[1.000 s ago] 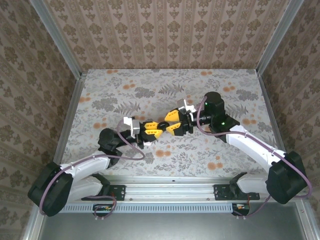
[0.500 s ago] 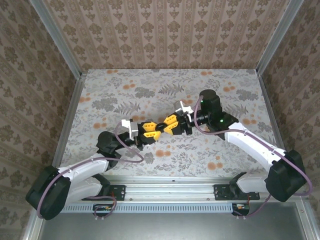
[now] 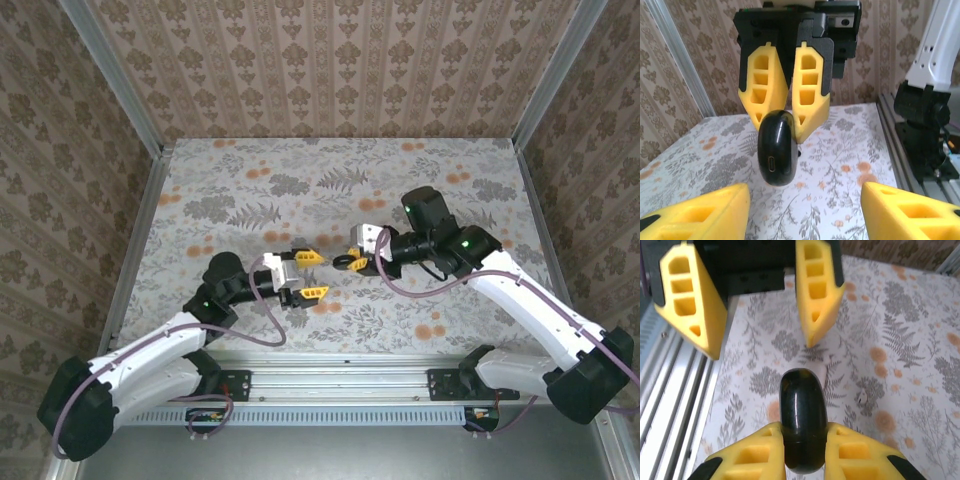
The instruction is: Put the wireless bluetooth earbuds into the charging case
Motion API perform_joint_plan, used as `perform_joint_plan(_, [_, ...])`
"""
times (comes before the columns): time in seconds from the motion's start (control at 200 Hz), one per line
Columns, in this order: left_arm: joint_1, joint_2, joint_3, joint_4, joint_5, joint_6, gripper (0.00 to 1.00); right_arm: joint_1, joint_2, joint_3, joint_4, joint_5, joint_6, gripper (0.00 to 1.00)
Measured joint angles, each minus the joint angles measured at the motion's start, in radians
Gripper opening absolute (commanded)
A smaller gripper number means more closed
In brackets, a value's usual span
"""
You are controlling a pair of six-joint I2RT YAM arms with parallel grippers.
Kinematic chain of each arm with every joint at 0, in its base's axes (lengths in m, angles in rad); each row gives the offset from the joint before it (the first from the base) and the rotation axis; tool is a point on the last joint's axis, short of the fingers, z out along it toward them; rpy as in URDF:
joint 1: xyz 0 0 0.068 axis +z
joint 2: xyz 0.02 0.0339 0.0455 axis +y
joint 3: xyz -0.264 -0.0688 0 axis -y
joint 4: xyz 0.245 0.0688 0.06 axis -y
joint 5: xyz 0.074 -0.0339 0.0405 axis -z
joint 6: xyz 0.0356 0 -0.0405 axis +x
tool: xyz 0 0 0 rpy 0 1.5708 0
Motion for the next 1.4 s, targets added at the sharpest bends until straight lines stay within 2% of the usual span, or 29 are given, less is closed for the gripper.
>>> perform_joint_plan(0.29, [-0.035,0.016,0.021,-0.166,-0.034,0.096,0.59,0.070,0.058,0.027,-0.073,0.052,-0.106,0.19])
perform_joint_plan(0.56, [-0.040,0.016,0.027,-0.173,-0.034,0.101,0.55,0.094,0.079,0.027,-0.071,0.046,-0.110,0.19])
perform_joint_plan(0.86, [-0.045,0.043,0.028,-0.171,-0.033,0.095,0.41,0.100,0.087,0.027,-0.042,0.000,-0.106,0.19])
perform_joint_plan(1.05, [-0.045,0.043,0.028,-0.163,-0.030,0.088,0.40,0.107,0.109,0.026,-0.035,-0.012,-0.106,0.19])
perform_joint_plan(1.195, [-0.045,0.042,0.028,-0.155,-0.030,0.079,0.32,0.111,0.119,0.026,-0.022,-0.018,-0.106,0.19])
perform_joint_plan(1.4, [-0.044,0.042,0.028,-0.155,-0.041,0.056,0.13,0.110,0.123,0.026,-0.023,-0.011,-0.103,0.22])
